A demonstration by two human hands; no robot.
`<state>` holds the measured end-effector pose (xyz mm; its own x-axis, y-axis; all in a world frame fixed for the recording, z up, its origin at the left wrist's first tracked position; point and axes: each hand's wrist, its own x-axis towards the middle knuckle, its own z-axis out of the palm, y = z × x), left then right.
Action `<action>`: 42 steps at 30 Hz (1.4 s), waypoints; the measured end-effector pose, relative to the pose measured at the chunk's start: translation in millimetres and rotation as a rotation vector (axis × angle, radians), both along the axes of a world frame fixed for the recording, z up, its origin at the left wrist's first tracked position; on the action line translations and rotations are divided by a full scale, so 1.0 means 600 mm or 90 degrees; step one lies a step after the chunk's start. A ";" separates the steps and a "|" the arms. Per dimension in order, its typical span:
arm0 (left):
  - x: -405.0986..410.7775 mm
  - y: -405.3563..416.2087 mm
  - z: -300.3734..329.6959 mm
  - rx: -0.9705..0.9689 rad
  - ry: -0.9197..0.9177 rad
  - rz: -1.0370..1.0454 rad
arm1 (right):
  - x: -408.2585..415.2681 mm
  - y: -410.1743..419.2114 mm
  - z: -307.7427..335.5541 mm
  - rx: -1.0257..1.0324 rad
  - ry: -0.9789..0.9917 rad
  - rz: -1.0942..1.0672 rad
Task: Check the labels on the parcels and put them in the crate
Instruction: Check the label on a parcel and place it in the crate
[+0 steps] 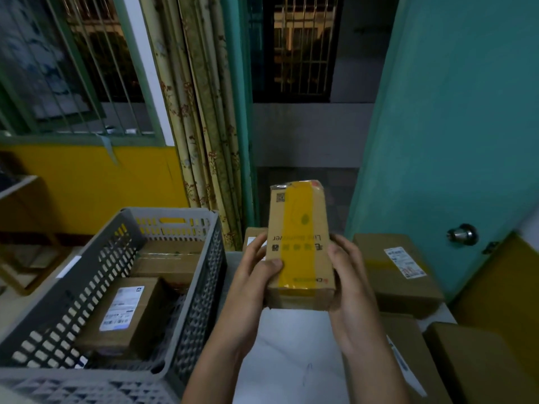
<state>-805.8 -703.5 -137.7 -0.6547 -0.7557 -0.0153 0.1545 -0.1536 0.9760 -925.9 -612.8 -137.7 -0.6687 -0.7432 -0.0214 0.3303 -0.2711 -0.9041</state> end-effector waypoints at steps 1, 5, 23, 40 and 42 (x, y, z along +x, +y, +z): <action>-0.001 0.002 0.001 0.017 -0.005 -0.013 | -0.003 0.000 0.000 0.008 0.003 0.006; 0.001 -0.008 0.013 0.022 -0.033 0.001 | -0.010 0.002 -0.004 0.025 0.034 0.016; -0.003 -0.022 0.007 -0.015 -0.073 -0.030 | -0.023 -0.001 -0.018 0.045 0.015 0.134; -0.026 -0.034 0.006 -0.158 -0.047 -0.029 | -0.035 -0.012 -0.025 0.044 0.032 0.110; -0.032 -0.028 0.001 -0.164 -0.054 -0.026 | -0.042 -0.009 -0.020 0.049 0.058 0.081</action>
<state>-825.1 -720.2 -137.1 -0.6887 -0.7154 0.1182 0.0700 0.0967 0.9929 -950.9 -618.4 -149.6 -0.5707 -0.8207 -0.0253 0.2729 -0.1605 -0.9485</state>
